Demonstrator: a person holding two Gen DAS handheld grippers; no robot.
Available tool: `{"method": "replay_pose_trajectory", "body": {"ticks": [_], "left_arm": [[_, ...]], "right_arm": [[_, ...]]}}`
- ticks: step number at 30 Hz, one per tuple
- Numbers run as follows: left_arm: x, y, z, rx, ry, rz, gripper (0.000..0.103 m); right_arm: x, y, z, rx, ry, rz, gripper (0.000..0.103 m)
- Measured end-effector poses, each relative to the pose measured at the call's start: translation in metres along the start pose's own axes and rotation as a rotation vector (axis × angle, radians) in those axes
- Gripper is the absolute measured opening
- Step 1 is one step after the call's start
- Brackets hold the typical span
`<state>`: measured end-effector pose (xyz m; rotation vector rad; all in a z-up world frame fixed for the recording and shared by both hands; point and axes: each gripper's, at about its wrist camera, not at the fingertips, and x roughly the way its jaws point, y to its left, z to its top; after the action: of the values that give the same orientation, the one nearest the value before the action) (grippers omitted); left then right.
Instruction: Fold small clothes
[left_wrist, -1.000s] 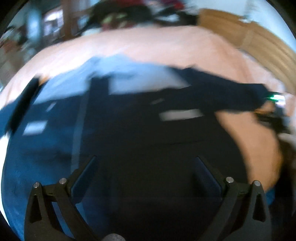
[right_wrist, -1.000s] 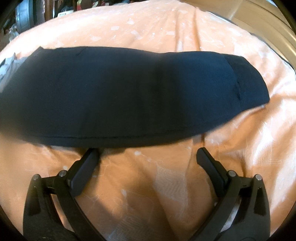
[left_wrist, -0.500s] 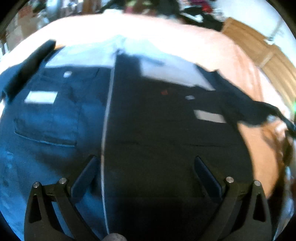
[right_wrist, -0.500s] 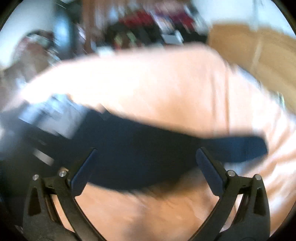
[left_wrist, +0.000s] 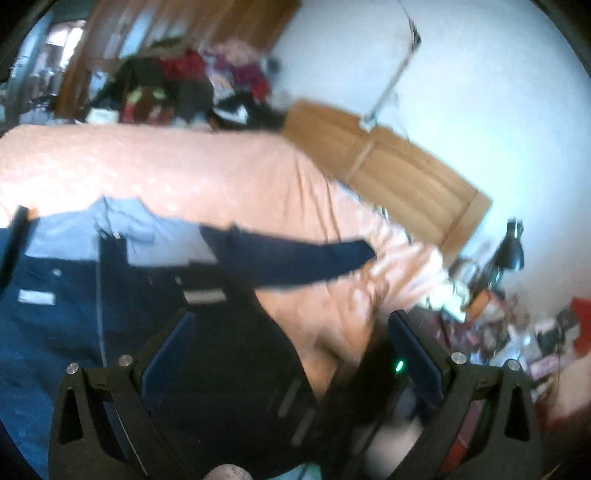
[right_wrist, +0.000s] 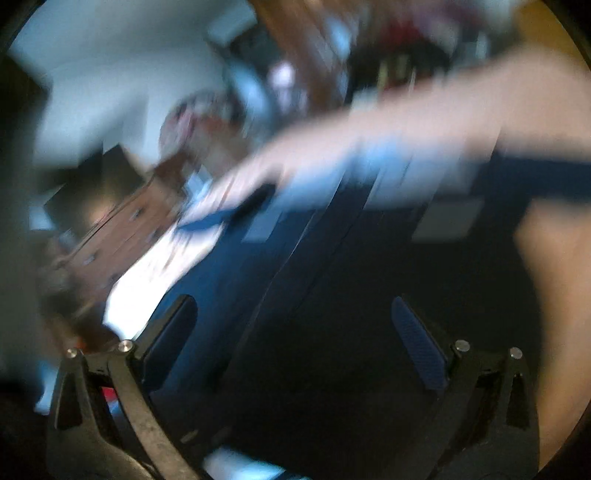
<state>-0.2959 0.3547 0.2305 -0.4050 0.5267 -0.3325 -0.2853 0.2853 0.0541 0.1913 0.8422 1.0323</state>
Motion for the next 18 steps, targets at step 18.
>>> {"method": "replay_pose_trajectory", "body": {"ticks": [18], "left_arm": [[0.039, 0.267, -0.054, -0.13, 0.21, 0.767, 0.103]], "right_arm": [[0.007, -0.106, 0.096, -0.089, 0.187, -0.531, 0.103]]}}
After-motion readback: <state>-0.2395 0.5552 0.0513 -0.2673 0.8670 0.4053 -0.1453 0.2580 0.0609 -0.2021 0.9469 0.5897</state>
